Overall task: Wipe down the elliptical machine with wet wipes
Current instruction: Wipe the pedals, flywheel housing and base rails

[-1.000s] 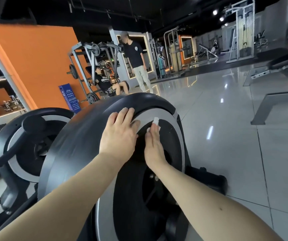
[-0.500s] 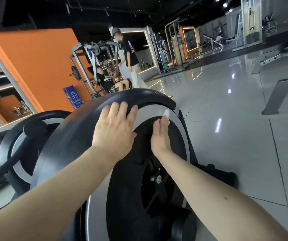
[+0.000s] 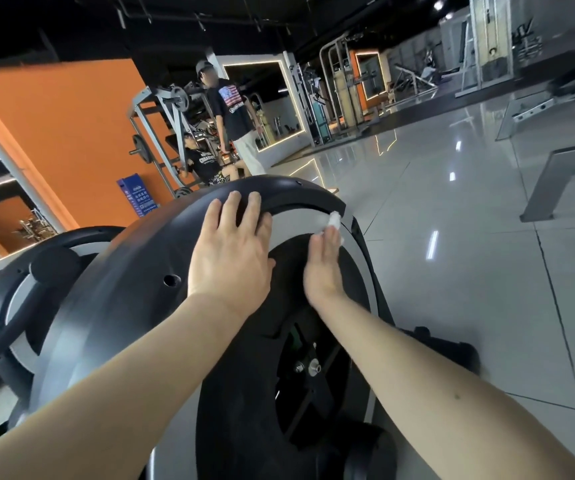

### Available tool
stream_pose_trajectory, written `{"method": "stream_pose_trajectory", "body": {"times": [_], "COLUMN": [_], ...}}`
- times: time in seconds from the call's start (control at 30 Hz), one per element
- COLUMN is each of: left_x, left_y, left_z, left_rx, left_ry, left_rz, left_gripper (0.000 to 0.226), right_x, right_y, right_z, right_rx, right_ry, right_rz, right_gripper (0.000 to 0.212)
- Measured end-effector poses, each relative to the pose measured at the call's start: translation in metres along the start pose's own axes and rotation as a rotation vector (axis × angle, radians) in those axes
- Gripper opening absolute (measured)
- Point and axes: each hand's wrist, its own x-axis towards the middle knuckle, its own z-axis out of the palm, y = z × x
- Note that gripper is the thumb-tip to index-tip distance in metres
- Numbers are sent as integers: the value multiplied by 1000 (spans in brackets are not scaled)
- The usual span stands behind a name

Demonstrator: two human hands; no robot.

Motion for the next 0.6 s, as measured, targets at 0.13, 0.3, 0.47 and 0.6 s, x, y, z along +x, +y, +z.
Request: {"method": "stream_pose_trajectory", "body": {"times": [0.13, 0.3, 0.47, 0.6], "left_x": [0, 0, 0, -1], "left_y": [1, 2, 1, 3], "left_z": [-2, -3, 0, -3], "left_rx": [-3, -16, -8, -2], "left_ry": [-1, 11, 21, 15], "left_rz": [2, -7, -10, -12], "left_gripper": [74, 73, 74, 73], "right_x": [36, -8, -14, 12], "right_y": [33, 3, 28, 41], "right_z": [-24, -1, -8, -28], "right_rx": [88, 50, -99, -48], "right_ry": [202, 86, -19, 126], "right_rz": [356, 148, 35, 380], "right_gripper": [62, 65, 62, 63]}}
